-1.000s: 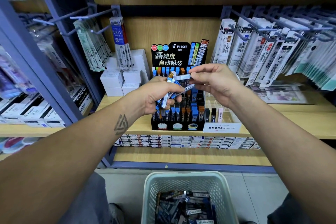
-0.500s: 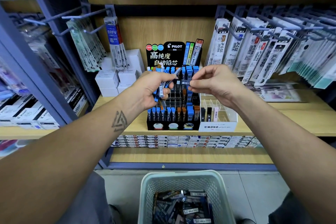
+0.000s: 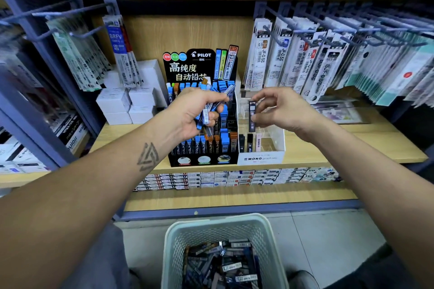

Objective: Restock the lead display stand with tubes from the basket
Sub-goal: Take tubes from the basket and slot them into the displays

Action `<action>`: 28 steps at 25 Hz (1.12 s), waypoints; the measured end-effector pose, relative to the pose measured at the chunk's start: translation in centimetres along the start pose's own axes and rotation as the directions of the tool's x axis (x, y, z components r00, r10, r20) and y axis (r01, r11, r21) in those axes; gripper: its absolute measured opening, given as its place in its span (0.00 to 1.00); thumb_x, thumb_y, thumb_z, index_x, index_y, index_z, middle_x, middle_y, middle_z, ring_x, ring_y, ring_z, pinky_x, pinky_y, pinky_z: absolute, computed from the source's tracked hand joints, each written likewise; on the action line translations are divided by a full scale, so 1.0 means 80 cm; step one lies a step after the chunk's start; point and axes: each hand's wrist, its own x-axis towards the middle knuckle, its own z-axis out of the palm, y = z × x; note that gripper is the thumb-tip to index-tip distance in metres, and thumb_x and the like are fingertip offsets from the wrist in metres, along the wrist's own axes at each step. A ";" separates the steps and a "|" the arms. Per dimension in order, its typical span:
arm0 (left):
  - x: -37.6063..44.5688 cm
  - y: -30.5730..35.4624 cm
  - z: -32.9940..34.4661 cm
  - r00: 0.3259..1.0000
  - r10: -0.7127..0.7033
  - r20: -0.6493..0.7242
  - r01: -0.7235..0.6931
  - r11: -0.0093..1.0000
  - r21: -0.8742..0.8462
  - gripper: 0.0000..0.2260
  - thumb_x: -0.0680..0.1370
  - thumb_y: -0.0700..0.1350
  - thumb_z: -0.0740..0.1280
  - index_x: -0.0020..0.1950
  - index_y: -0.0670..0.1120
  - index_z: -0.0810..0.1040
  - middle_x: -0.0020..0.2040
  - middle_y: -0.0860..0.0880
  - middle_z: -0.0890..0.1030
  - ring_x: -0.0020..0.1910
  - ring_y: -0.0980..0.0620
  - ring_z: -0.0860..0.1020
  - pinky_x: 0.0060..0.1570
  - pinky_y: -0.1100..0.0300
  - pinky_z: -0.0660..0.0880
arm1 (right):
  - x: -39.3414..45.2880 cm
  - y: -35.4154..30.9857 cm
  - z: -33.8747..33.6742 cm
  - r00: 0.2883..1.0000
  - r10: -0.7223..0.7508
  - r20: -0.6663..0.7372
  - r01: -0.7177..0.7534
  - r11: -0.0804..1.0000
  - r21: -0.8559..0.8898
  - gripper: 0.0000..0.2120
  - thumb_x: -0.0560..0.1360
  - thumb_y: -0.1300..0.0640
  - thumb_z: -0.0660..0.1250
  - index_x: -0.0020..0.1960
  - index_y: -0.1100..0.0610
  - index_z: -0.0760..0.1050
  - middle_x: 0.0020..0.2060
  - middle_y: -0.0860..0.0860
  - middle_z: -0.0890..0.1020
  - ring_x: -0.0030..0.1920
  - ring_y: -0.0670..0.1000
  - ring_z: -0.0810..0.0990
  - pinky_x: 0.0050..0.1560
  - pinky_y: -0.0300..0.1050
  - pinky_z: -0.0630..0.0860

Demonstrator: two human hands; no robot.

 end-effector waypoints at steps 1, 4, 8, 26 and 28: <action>0.001 -0.002 -0.002 1.000 -0.011 -0.007 0.011 1.000 0.009 0.08 0.77 0.38 0.70 0.54 0.35 0.80 0.32 0.45 0.76 0.23 0.54 0.67 0.22 0.65 0.62 | -0.002 0.004 -0.004 0.999 0.033 -0.006 -0.032 0.998 0.050 0.15 0.71 0.72 0.73 0.55 0.61 0.77 0.35 0.56 0.82 0.34 0.52 0.83 0.45 0.51 0.83; 0.000 -0.010 0.002 0.999 -0.026 -0.046 0.030 0.996 0.083 0.12 0.76 0.38 0.71 0.56 0.33 0.79 0.33 0.43 0.76 0.23 0.53 0.67 0.23 0.64 0.62 | -0.008 0.012 -0.009 0.996 0.076 0.052 -0.084 0.977 0.195 0.15 0.72 0.72 0.72 0.56 0.62 0.77 0.37 0.60 0.83 0.38 0.57 0.85 0.48 0.52 0.84; 0.006 -0.024 0.012 0.994 -0.051 -0.091 0.063 0.989 0.131 0.21 0.75 0.37 0.73 0.65 0.32 0.73 0.32 0.42 0.78 0.23 0.52 0.68 0.23 0.64 0.63 | -0.009 0.012 -0.007 0.992 0.082 0.101 -0.108 0.953 0.284 0.11 0.74 0.70 0.71 0.55 0.62 0.80 0.44 0.64 0.85 0.44 0.61 0.85 0.51 0.51 0.84; 0.002 -0.030 0.034 0.984 0.121 -0.133 -0.073 0.946 0.316 0.07 0.76 0.36 0.72 0.53 0.39 0.79 0.39 0.38 0.85 0.21 0.54 0.69 0.22 0.62 0.66 | -0.007 0.016 -0.007 0.984 0.109 0.142 -0.167 0.845 0.507 0.08 0.76 0.74 0.65 0.54 0.69 0.78 0.42 0.66 0.84 0.43 0.60 0.86 0.48 0.46 0.84; -0.001 -0.030 0.036 0.984 0.119 -0.133 -0.073 0.949 0.308 0.05 0.76 0.35 0.72 0.51 0.39 0.79 0.36 0.41 0.85 0.21 0.54 0.70 0.22 0.63 0.66 | -0.005 0.021 -0.007 0.992 0.107 0.069 -0.127 0.866 0.483 0.08 0.73 0.75 0.68 0.52 0.70 0.79 0.41 0.64 0.84 0.42 0.57 0.86 0.47 0.43 0.84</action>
